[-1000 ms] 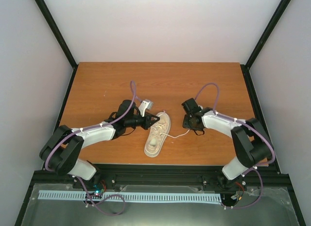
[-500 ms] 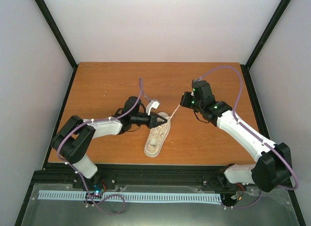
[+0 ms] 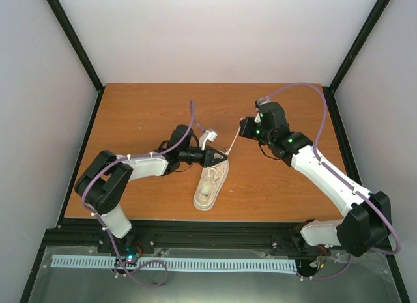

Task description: Tie the shoes

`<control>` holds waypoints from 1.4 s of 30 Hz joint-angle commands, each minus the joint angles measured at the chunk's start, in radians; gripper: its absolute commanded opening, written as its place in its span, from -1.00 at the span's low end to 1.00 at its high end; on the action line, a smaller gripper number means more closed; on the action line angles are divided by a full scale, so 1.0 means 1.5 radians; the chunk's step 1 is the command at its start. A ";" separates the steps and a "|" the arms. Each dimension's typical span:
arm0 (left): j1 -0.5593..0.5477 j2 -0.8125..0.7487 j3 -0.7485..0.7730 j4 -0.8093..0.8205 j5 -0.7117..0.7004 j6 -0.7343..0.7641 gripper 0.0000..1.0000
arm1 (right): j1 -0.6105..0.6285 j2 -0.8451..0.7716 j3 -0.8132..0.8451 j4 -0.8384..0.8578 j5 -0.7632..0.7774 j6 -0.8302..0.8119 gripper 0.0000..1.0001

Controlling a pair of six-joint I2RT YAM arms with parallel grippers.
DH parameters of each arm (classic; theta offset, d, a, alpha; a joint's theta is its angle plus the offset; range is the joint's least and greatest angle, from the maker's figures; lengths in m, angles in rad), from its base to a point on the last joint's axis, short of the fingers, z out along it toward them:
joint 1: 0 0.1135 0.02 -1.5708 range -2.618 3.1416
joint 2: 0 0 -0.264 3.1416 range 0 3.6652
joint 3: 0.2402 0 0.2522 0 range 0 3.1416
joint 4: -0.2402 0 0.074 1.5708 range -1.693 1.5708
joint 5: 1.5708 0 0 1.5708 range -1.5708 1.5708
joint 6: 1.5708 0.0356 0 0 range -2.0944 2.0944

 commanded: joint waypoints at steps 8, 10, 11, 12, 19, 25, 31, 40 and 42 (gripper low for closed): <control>-0.012 0.015 0.052 -0.044 -0.053 0.026 -0.73 | 0.003 0.009 0.038 -0.005 -0.017 -0.028 -0.94; -0.013 0.014 0.054 -0.049 -0.061 0.032 -0.72 | 0.003 0.011 0.040 -0.006 -0.018 -0.030 -0.94; -0.013 0.016 0.056 -0.051 -0.057 0.035 -0.70 | 0.003 0.012 0.040 -0.006 -0.019 -0.031 -0.94; -0.014 0.019 0.058 -0.051 -0.053 0.037 -0.68 | 0.003 0.015 0.040 -0.005 -0.021 -0.031 -0.94; -0.025 0.034 0.072 -0.060 -0.034 0.046 -0.67 | 0.003 0.045 0.059 -0.001 -0.041 -0.038 -0.94; -0.029 0.032 0.069 -0.058 -0.036 0.049 -0.89 | 0.004 0.075 0.078 0.000 -0.061 -0.043 -0.94; -0.029 -0.008 0.030 -0.033 -0.063 0.040 -0.98 | 0.005 0.116 0.098 0.011 -0.079 -0.057 -0.94; -0.013 -0.066 -0.029 -0.014 -0.079 0.010 -0.98 | 0.000 0.225 0.109 0.041 -0.133 -0.096 0.47; -0.012 -0.068 -0.028 -0.020 -0.077 0.001 -0.98 | -0.021 0.196 0.077 0.064 -0.142 -0.109 0.67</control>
